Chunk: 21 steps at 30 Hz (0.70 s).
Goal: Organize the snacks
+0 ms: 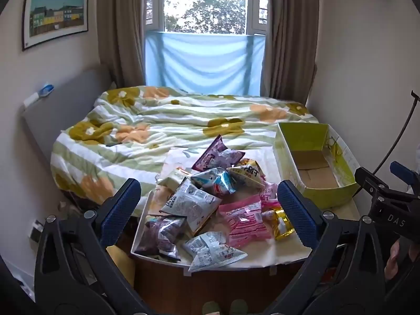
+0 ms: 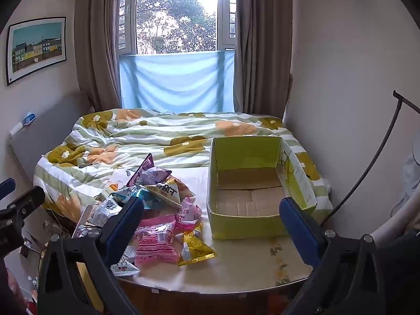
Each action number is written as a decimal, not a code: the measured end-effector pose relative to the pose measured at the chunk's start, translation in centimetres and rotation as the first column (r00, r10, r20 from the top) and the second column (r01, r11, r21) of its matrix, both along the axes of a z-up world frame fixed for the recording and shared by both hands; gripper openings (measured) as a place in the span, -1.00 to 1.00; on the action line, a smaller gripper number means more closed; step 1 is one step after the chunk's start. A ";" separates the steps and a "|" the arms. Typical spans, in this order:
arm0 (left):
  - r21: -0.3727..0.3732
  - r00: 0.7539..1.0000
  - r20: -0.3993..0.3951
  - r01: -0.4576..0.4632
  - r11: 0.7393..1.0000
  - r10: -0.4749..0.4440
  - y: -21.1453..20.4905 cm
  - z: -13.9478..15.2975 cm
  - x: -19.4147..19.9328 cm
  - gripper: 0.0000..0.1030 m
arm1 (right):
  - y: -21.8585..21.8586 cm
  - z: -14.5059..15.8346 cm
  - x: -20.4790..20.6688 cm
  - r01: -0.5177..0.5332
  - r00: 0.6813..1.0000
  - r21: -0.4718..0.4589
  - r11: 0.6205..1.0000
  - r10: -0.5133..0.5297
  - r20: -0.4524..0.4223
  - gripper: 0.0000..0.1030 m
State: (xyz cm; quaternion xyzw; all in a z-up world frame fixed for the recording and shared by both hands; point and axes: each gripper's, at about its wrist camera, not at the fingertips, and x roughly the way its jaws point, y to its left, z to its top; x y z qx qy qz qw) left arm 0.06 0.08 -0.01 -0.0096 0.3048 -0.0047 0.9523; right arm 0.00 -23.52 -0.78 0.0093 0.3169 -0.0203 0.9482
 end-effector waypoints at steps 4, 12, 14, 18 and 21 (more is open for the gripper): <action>0.017 1.000 0.006 0.004 1.000 -0.004 -0.4 -0.3 -0.5 0.99 | 0.4 0.2 0.0 -0.001 1.000 -0.011 1.000 0.001 0.013 0.99; 0.019 1.000 -0.022 0.008 1.000 -0.008 -0.5 -0.6 0.7 0.99 | 0.1 0.0 -0.2 0.000 1.000 -0.006 1.000 0.000 0.004 0.99; 0.020 1.000 -0.024 0.010 1.000 -0.009 -0.5 -0.7 0.7 0.99 | -0.1 -0.2 0.0 0.002 1.000 -0.007 1.000 -0.002 0.001 0.99; 0.034 1.000 -0.027 0.012 0.999 -0.011 -0.6 -0.9 0.9 0.99 | -0.2 -0.3 0.1 0.002 1.000 -0.008 1.000 -0.002 -0.006 0.99; 0.033 1.000 -0.024 0.014 0.999 -0.013 -0.7 -0.9 0.9 0.99 | 0.3 -0.2 0.1 0.008 1.000 -0.009 1.000 -0.008 -0.011 0.99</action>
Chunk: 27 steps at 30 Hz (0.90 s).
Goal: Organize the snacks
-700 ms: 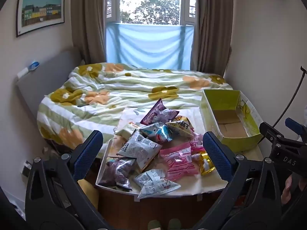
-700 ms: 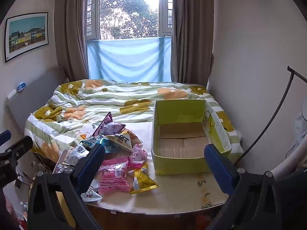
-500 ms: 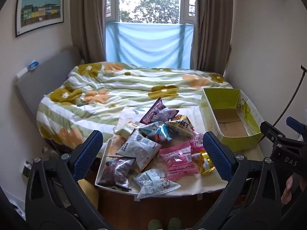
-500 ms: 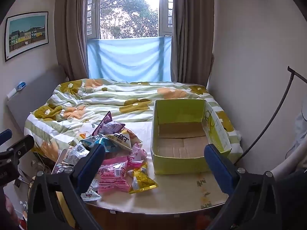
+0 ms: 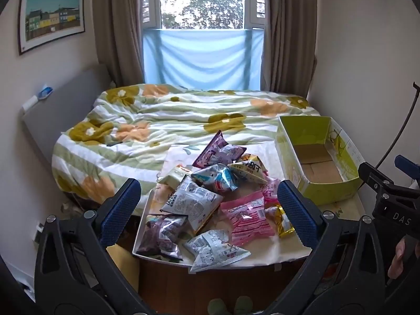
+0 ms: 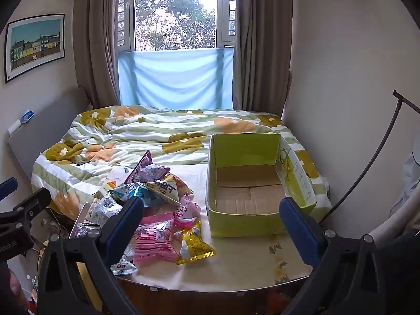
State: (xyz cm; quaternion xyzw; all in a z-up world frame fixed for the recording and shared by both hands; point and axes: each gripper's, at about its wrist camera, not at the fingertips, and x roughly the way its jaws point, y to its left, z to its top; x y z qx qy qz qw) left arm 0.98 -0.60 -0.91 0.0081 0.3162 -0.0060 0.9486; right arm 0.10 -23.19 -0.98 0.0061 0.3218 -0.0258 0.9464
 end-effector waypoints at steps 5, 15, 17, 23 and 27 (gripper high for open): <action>-0.007 1.000 -0.004 0.001 1.000 -0.001 0.1 -0.1 0.0 0.99 | -0.1 -0.1 0.1 -0.001 1.000 0.001 1.000 0.001 0.000 0.99; -0.011 1.000 -0.009 0.004 1.000 -0.004 0.1 -0.2 -0.2 0.99 | -0.1 -0.3 0.2 0.005 1.000 0.006 1.000 -0.005 -0.003 0.99; -0.009 1.000 -0.010 0.002 1.000 -0.002 0.0 -0.3 -0.2 0.99 | -0.1 -0.3 0.1 0.006 1.000 0.008 1.000 -0.006 -0.002 0.99; -0.007 1.000 -0.010 0.004 1.000 -0.004 0.0 -0.2 -0.3 0.99 | -0.2 -0.3 0.1 0.006 1.000 0.009 1.000 -0.006 -0.001 0.99; -0.008 1.000 -0.010 0.006 1.000 -0.006 0.0 -0.3 -0.4 0.99 | -0.2 -0.2 0.1 0.006 1.000 0.010 1.000 -0.006 -0.002 0.99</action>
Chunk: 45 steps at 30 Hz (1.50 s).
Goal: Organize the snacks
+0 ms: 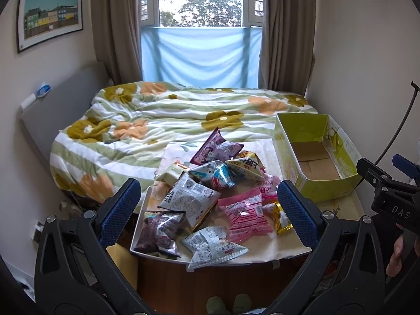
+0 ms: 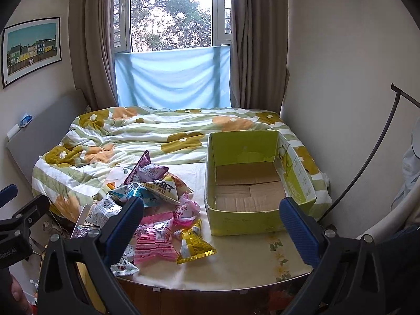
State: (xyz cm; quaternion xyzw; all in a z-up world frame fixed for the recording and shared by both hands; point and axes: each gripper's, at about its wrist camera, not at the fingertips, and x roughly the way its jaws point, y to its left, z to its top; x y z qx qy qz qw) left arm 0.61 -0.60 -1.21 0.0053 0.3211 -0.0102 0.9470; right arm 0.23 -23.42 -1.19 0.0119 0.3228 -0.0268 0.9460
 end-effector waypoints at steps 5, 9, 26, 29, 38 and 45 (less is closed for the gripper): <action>0.001 1.000 -0.002 0.009 1.000 -0.009 -0.1 0.0 0.0 0.99 | 0.2 -0.1 -0.1 0.002 1.000 -0.004 1.000 -0.002 -0.002 0.99; 0.002 1.000 -0.003 0.010 1.000 -0.010 -0.2 0.0 0.0 0.99 | 0.2 -0.2 -0.1 0.002 1.000 -0.003 1.000 -0.002 -0.002 0.99; -0.001 1.000 -0.002 0.014 1.000 -0.014 -0.2 0.2 0.0 0.99 | 0.1 -0.2 0.0 0.001 1.000 0.001 1.000 -0.001 -0.003 0.99; -0.001 1.000 0.000 0.013 1.000 -0.013 0.0 0.2 -0.1 0.99 | 0.0 -0.1 0.0 0.002 1.000 0.001 1.000 -0.002 -0.003 0.99; 0.001 1.000 0.000 0.013 1.000 -0.013 0.1 0.3 0.0 0.99 | 0.6 0.0 -0.3 0.006 1.000 -0.004 1.000 -0.006 -0.002 0.99; 0.002 1.000 -0.001 0.015 1.000 -0.015 0.2 0.3 0.0 0.99 | 0.6 0.0 -0.4 0.005 1.000 -0.001 1.000 -0.005 -0.003 0.99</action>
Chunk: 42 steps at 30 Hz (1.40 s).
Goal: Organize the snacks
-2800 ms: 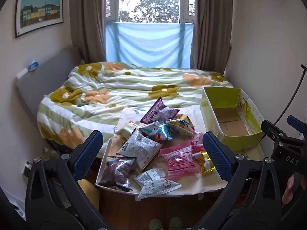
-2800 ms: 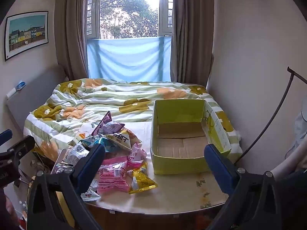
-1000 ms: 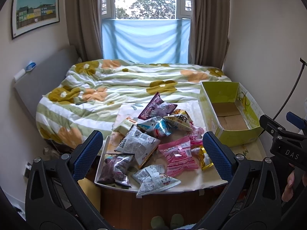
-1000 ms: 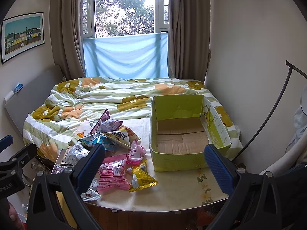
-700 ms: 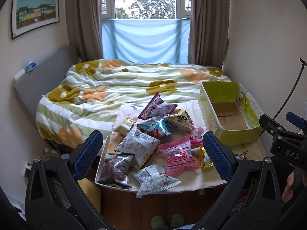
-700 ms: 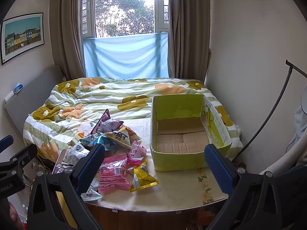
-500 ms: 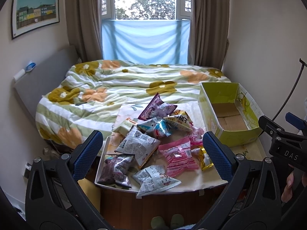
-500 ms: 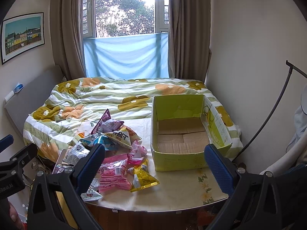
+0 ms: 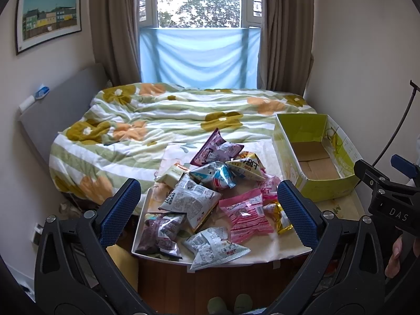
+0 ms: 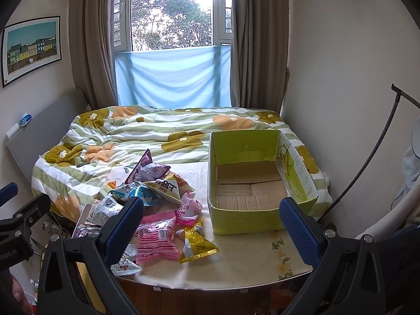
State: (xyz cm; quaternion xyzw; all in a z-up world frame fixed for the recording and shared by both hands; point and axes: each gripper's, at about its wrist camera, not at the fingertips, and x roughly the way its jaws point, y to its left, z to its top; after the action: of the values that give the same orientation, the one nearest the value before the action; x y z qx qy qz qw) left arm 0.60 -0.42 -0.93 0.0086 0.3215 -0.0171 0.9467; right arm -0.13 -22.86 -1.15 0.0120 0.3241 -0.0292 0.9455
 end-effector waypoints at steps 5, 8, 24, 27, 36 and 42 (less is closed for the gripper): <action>0.002 1.000 -0.030 0.001 1.000 -0.001 0.8 0.1 1.0 0.99 | 0.4 0.0 0.2 0.003 1.000 0.010 1.000 -0.003 -0.012 0.99; -0.002 0.998 -0.060 0.008 1.000 -0.008 1.4 -0.6 1.7 0.99 | 0.6 -0.5 0.4 -0.001 0.999 0.027 1.000 0.001 -0.033 0.99; -0.071 0.923 -0.362 -0.163 0.984 0.127 0.4 -13.7 5.1 0.99 | -2.3 -11.1 5.2 -0.129 0.958 0.091 0.987 0.148 -0.246 0.99; -0.055 0.891 -0.414 -0.229 0.972 0.186 -0.1 -16.3 6.1 0.99 | -2.7 -13.3 6.8 -0.187 0.937 0.101 0.977 0.208 -0.281 0.99; 0.019 0.798 -0.516 -0.353 0.935 0.312 -0.5 -23.1 8.9 0.99 | -1.9 -19.6 11.3 -0.335 0.860 0.127 0.933 0.359 -0.364 0.99; 0.039 0.748 -0.575 -0.379 0.925 0.331 -0.2 -26.0 9.3 0.78 | -0.7 -22.2 12.3 -0.375 0.827 0.139 0.916 0.399 -0.396 0.88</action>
State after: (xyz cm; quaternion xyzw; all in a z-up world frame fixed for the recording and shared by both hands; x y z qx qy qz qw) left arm 9.95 -0.60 -26.88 -0.0959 0.5848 0.1485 0.7917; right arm 12.22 -23.59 -23.38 -0.0343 0.5145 0.1700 0.8397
